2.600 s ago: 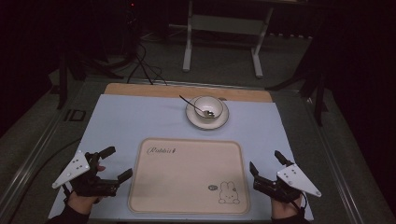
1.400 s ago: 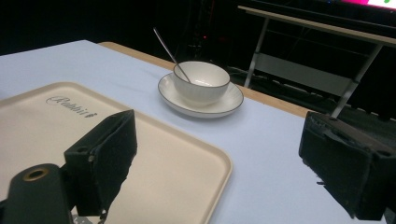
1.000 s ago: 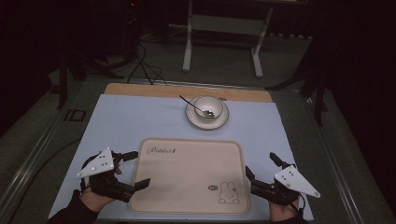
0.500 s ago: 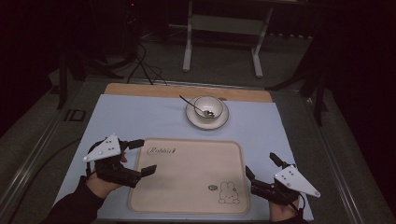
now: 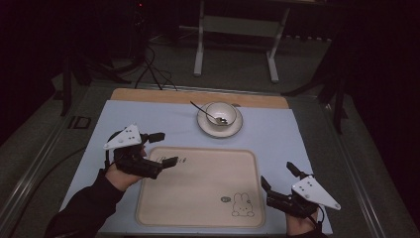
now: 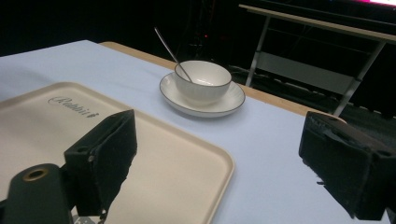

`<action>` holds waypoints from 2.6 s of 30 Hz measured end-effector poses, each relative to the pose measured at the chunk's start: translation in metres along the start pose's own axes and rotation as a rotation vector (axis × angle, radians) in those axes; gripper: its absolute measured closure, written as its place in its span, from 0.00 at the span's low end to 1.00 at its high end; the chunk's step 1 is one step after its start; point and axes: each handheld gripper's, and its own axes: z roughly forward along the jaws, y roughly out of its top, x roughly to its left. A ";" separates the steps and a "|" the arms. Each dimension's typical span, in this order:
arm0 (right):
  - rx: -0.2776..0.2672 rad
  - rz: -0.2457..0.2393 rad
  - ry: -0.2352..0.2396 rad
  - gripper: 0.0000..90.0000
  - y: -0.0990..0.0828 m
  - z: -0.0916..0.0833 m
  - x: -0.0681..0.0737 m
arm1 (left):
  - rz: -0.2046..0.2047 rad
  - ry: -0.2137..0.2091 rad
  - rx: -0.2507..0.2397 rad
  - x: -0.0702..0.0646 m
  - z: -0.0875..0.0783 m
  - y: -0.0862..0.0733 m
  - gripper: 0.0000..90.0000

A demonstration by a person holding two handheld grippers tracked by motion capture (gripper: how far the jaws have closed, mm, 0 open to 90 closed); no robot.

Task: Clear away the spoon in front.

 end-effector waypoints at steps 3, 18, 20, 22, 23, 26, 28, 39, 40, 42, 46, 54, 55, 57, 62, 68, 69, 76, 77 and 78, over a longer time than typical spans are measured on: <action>-0.003 -0.002 0.002 0.13 0.000 0.000 0.000 | -0.023 -0.001 -0.012 0.007 0.006 0.003 0.12; -0.005 -0.012 0.008 0.13 0.001 0.000 0.002 | -0.079 0.087 -0.049 0.037 0.045 0.016 0.12; -0.005 -0.012 0.008 0.13 0.001 0.000 0.002 | -0.086 0.082 -0.054 0.039 0.048 0.017 0.13; 0.000 -0.006 0.014 0.13 0.000 0.001 0.002 | -0.088 0.111 -0.056 0.044 0.058 0.020 0.13; 0.001 -0.003 0.014 0.13 0.000 0.001 0.001 | -0.087 0.126 -0.053 0.045 0.061 0.020 0.13; 0.000 0.000 0.015 0.13 0.000 0.001 0.001 | -0.085 0.149 -0.035 0.051 0.072 0.022 0.14; -0.001 -0.005 0.016 0.13 0.000 0.000 0.001 | -0.102 0.156 -0.040 0.056 0.079 0.022 0.16; -0.003 -0.005 0.025 0.13 0.000 0.000 0.002 | -0.182 0.237 -0.025 0.076 0.110 0.011 0.18; -0.003 -0.005 0.025 0.13 0.000 0.000 0.002 | -0.180 0.260 -0.016 0.078 0.112 0.010 0.18; -0.003 -0.006 0.026 0.13 0.000 0.000 0.002 | -0.184 0.283 -0.001 0.081 0.117 0.008 0.19; -0.001 -0.009 0.032 0.13 0.000 0.000 0.003 | -0.230 0.308 0.019 0.089 0.125 0.006 0.21; -0.002 -0.005 0.038 0.13 -0.001 -0.001 0.003 | -0.308 0.330 0.012 0.101 0.138 -0.001 0.25; 0.004 -0.005 0.042 0.13 -0.001 0.000 0.003 | -0.365 0.347 0.017 0.108 0.145 -0.005 0.26; 0.008 -0.006 0.047 0.13 -0.001 0.000 0.003 | -0.402 0.351 0.009 0.111 0.149 -0.008 0.27; 0.008 -0.008 0.052 0.13 -0.001 0.000 0.004 | -0.439 0.383 -0.014 0.117 0.157 -0.010 0.31; 0.003 -0.003 0.053 0.13 -0.001 -0.001 0.003 | -0.490 0.399 -0.044 0.124 0.165 -0.014 0.37; 0.005 -0.003 0.054 0.13 -0.001 0.000 0.003 | -0.496 0.416 -0.046 0.125 0.166 -0.015 0.37; 0.005 -0.003 0.058 0.13 -0.001 0.000 0.003 | -0.522 0.435 -0.064 0.129 0.177 -0.021 0.44; 0.005 -0.003 0.058 0.13 -0.001 0.000 0.003 | -0.522 0.435 -0.064 0.129 0.177 -0.021 0.46; 0.005 -0.001 0.060 0.13 -0.001 0.000 0.003 | -0.531 0.433 -0.081 0.130 0.179 -0.023 0.46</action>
